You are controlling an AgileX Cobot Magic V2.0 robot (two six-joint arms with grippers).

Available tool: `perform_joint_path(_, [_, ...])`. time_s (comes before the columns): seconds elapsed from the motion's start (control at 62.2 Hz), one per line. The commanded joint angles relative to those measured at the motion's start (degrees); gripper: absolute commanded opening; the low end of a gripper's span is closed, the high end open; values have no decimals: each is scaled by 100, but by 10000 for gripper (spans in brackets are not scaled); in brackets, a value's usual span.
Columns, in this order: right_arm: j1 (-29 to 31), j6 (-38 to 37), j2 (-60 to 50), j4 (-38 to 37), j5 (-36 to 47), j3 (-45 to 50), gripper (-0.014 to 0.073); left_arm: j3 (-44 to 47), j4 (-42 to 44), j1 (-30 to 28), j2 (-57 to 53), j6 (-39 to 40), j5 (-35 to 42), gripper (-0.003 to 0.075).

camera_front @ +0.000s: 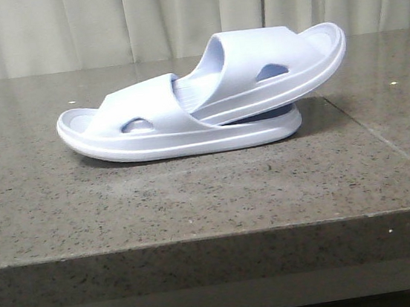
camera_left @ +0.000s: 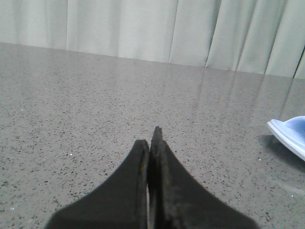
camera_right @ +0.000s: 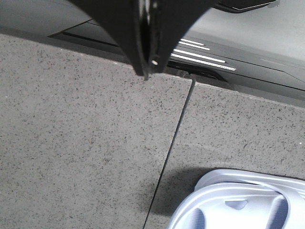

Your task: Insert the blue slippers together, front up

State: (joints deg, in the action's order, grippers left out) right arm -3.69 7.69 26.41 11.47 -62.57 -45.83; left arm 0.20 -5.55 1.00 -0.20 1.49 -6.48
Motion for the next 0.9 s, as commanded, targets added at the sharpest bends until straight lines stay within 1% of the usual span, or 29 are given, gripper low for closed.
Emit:
perform_joint_path(0.0, [-6, 21, 42, 80, 319, -127, -68, 39, -23, 12, -98, 35, 497, -20])
perform_joint_path(0.321, [-17, 27, 2, -13, 414, -51, -68, 39, -23, 12, -98, 35, 497, -20])
perform_joint_path(0.37, [-17, 27, -56, -33, 731, 136, -68, 39, -23, 12, -98, 35, 497, -20])
perform_joint_path(0.466, [-17, 27, -304, 25, 1902, 788, -68, 39, -23, 12, -98, 35, 497, -20])
perform_joint_path(0.53, [-17, 27, -579, 101, 2926, 1355, -68, 39, -23, 12, -98, 35, 497, -20])
perform_joint_path(0.675, [-17, 27, -1350, 111, 4574, 2579, -68, 39, -23, 12, -98, 35, 497, -20])
perform_joint_path(0.755, [-17, 27, -1770, 111, 5091, 3171, -68, 39, -23, 12, -98, 35, 497, -20])
perform_joint_path(0.884, [-17, 34, -2370, 75, 5481, 3820, -68, 39, -23, 12, -98, 35, 497, -20])
